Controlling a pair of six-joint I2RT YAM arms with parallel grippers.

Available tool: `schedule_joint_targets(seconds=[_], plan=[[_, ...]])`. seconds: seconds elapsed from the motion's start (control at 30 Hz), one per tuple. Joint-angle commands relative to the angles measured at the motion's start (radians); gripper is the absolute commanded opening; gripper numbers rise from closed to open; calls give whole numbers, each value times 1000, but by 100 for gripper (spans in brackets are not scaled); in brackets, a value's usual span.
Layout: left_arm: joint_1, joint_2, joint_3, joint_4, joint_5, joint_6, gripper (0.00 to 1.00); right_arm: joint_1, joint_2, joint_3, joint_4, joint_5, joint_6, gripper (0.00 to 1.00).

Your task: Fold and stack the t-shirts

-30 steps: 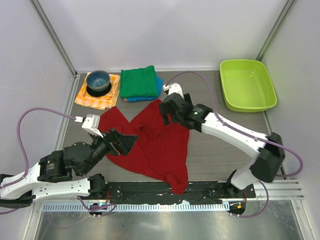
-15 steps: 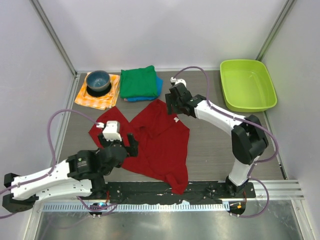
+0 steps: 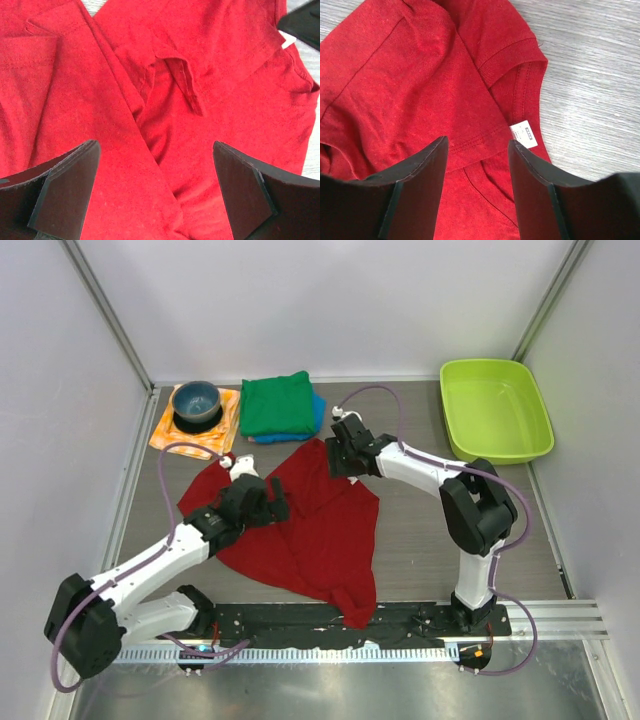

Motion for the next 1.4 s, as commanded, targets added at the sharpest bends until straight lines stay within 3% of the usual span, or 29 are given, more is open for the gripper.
schedule_joint_targets(seconds=[0.0,0.23,0.5,0.7,0.73,1.0,1.37], plan=[[151,24,8,131,155,6,100,-5,25,-12,49,-20,14,56],[282,-3,1,113,150,-52,100,-21,55,-38,61,-5,16,56],[343,18,-24,156,235,-89,100,-31,70,-60,83,-12,19,54],[355,6,-36,156,230,-98,100,-31,81,-55,89,-14,20,36],[357,3,-38,156,230,-100,100,-31,81,-51,90,-11,23,29],[371,-17,-26,111,206,-107,100,-31,70,-29,63,32,26,1],[386,-22,123,-27,146,-120,100,-28,-174,-8,-28,285,19,1]])
